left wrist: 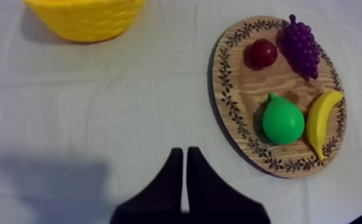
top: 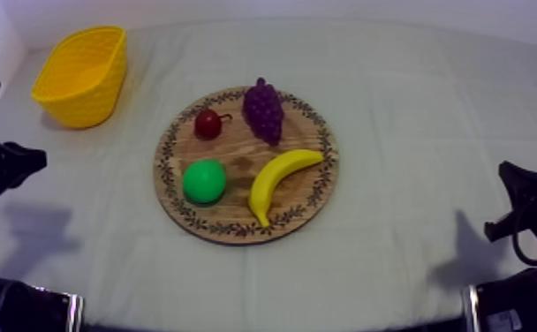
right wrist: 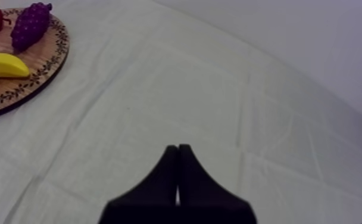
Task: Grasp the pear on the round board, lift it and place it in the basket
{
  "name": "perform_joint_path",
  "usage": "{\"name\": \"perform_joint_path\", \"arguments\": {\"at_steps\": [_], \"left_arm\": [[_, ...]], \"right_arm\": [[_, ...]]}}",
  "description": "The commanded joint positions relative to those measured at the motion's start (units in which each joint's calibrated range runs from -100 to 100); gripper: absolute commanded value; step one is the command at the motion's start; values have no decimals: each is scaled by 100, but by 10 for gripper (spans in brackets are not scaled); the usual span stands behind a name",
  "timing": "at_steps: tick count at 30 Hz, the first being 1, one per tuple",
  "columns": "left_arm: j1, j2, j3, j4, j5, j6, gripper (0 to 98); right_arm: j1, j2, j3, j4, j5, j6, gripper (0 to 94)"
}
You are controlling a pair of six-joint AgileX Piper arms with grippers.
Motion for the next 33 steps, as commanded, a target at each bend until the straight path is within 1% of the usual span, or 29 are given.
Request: {"name": "perform_joint_path", "arguments": {"at_steps": [1, 7, 11, 22, 28, 33], "left_arm": [[14, 508, -601, 0, 485, 42, 0], [123, 1393, -1553, -18, 1231, 270, 1], [380, 1922, -2059, -74, 1496, 533, 1], [1652, 3230, -3174, -322, 1589, 1218, 0], [2254, 3976, -3862, -355, 1564, 1474, 0], [2570, 4522, -4205, -349, 1456, 1586, 0]], "right_arm": [[1, -3, -2, 0, -1, 1, 2], [1, -3, -2, 0, -1, -2, 2], [1, -3, -2, 0, -1, -3, 2], [1, -3, -2, 0, -1, -3, 2], [1, -3, -2, 0, -1, -3, 2], [1, -3, -2, 0, -1, -3, 2]]}}
